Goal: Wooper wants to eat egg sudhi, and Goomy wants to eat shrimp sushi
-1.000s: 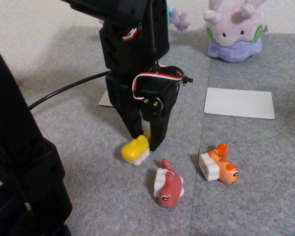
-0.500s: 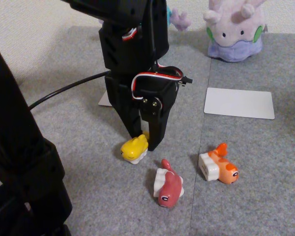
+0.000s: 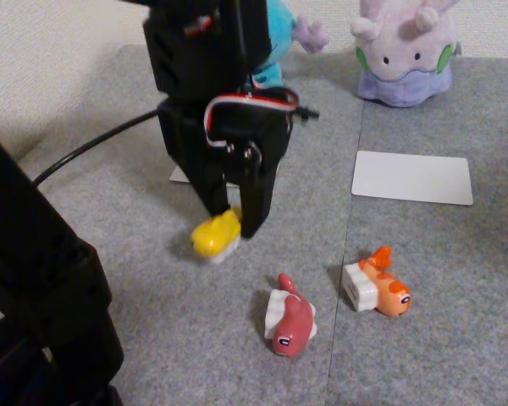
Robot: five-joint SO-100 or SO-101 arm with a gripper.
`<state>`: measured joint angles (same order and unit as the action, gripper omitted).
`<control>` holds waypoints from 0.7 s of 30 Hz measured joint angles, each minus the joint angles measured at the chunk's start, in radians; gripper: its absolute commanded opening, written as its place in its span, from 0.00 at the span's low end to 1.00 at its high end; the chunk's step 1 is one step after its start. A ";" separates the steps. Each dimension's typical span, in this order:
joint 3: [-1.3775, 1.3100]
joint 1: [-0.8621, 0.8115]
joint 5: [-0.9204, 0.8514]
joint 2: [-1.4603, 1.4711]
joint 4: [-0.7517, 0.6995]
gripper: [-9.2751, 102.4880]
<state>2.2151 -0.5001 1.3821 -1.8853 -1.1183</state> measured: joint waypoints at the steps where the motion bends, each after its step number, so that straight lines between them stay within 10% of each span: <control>1: 0.000 0.000 0.000 -0.031 -0.005 0.08; 21: -0.407 0.222 0.081 0.003 -0.061 0.09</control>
<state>1.8086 -0.2777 1.4634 -1.8822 -1.1796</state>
